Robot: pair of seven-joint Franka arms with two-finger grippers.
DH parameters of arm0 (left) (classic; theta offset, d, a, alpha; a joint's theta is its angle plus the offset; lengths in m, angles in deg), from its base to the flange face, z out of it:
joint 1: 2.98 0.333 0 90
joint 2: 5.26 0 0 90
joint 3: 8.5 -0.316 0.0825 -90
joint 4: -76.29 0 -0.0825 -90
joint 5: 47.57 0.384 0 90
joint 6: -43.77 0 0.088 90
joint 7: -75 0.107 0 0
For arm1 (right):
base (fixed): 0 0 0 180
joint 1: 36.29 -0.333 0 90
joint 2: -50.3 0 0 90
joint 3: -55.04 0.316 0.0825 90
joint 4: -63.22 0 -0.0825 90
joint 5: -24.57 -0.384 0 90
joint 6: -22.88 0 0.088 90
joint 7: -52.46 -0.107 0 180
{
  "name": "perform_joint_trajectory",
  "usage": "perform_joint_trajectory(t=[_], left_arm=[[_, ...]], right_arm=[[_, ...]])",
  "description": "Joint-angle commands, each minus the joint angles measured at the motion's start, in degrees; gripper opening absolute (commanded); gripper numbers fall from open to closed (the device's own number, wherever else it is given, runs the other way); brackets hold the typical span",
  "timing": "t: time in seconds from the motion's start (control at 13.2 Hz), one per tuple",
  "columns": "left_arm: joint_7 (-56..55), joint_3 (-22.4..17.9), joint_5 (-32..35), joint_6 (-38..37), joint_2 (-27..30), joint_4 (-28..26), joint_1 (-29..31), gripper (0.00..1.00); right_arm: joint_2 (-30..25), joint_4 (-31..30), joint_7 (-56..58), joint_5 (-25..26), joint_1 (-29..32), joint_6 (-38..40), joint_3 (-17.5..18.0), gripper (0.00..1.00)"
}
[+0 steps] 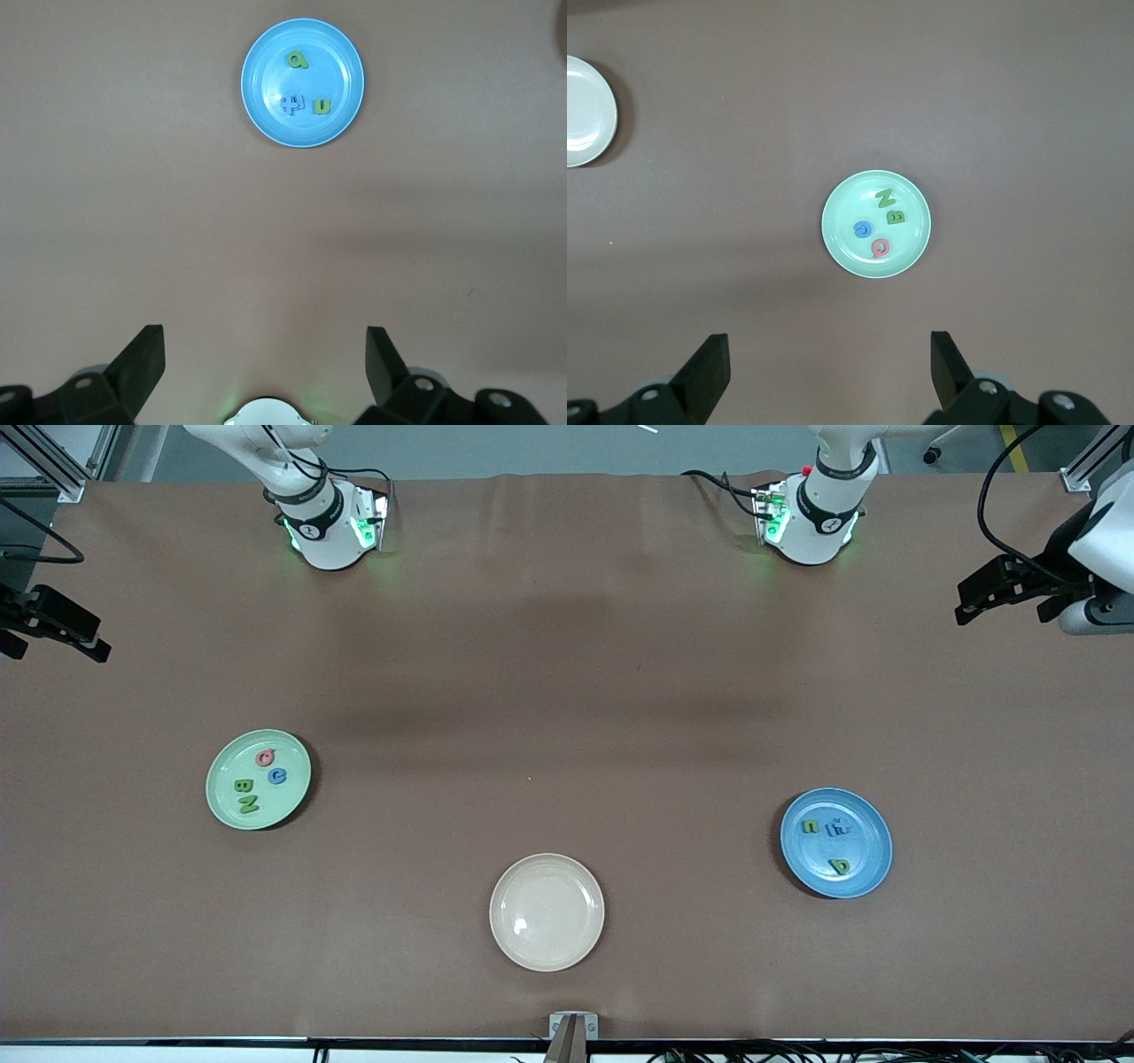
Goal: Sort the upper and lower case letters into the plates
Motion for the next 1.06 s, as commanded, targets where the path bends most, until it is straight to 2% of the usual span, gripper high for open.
perform_joint_trajectory(t=[0.0, 0.45, 0.98], left_arm=[[-0.7, 0.3, -0.9, 1.2, 1.8, -1.8, 0.1, 1.00], [-0.7, 1.4, 0.4, 1.5, 1.6, -1.0, 0.0, 1.00], [-0.5, 0.7, 0.4, 1.5, -0.9, 2.8, 0.2, 1.00]], right_arm=[[-0.8, -0.6, -0.3, -0.2, 0.5, -0.4, 0.4, 1.00], [-0.8, -0.6, -0.3, -0.2, 0.5, -0.5, 0.4, 1.00], [-0.8, -0.5, -0.3, -0.1, 0.5, -0.5, 0.3, 1.00]])
